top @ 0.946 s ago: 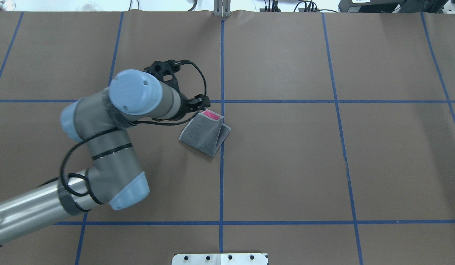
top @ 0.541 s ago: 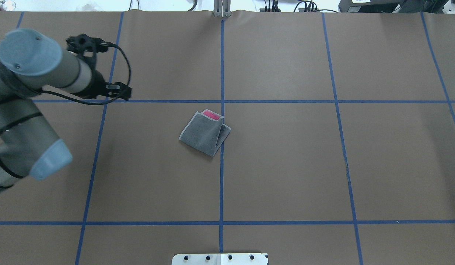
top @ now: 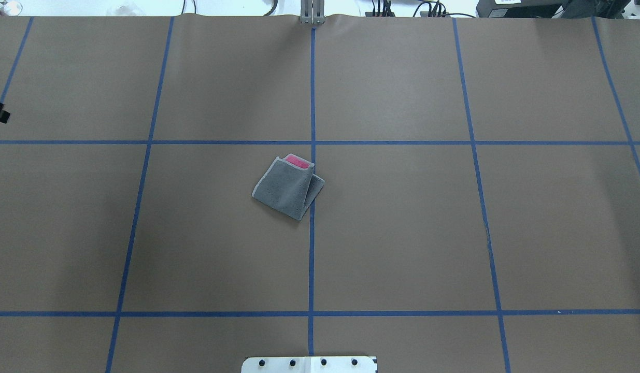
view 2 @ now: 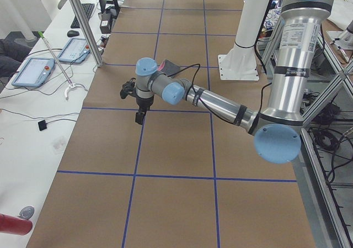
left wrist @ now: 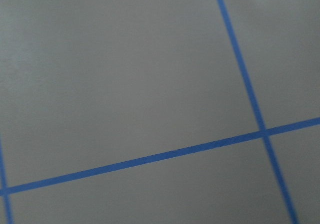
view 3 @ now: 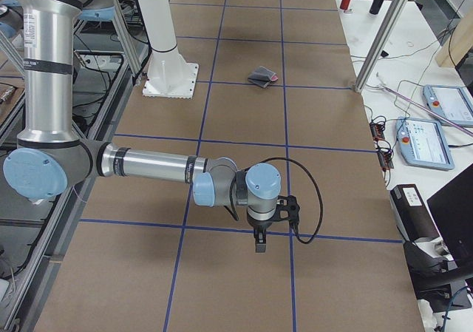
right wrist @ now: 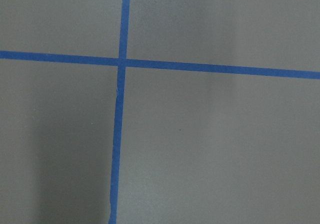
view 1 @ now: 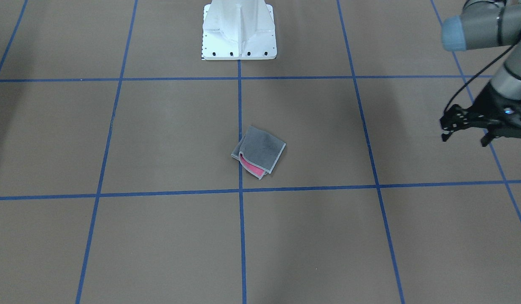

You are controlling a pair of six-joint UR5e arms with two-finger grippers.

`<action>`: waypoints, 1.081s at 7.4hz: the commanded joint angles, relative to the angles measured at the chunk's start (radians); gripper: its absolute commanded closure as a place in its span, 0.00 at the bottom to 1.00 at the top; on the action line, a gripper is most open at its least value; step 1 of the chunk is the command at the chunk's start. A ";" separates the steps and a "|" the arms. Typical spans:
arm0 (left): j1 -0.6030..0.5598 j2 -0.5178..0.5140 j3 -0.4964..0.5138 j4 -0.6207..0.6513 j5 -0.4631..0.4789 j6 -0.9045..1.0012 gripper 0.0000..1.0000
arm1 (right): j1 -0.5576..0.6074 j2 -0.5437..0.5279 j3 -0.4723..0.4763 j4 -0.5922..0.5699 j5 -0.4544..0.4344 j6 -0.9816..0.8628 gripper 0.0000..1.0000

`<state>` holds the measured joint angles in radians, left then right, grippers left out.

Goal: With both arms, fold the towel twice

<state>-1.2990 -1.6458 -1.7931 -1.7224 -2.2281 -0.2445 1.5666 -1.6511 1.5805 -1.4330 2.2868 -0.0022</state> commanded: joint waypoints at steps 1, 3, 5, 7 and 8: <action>-0.208 0.052 0.116 0.003 -0.098 0.325 0.00 | 0.007 0.007 0.019 -0.009 0.003 0.001 0.00; -0.273 0.108 0.127 0.010 -0.156 0.366 0.00 | 0.010 0.022 0.024 -0.017 0.003 0.001 0.00; -0.276 0.135 0.124 0.020 -0.151 0.363 0.00 | 0.021 0.098 0.033 -0.123 0.011 0.001 0.00; -0.276 0.170 0.118 0.090 -0.150 0.353 0.00 | 0.021 0.111 0.050 -0.167 0.002 0.001 0.00; -0.276 0.181 0.115 0.093 -0.150 0.355 0.00 | 0.021 0.100 0.047 -0.159 0.002 0.001 0.00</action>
<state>-1.5749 -1.4796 -1.6742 -1.6479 -2.3782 0.1104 1.5871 -1.5459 1.6276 -1.5890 2.2910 -0.0015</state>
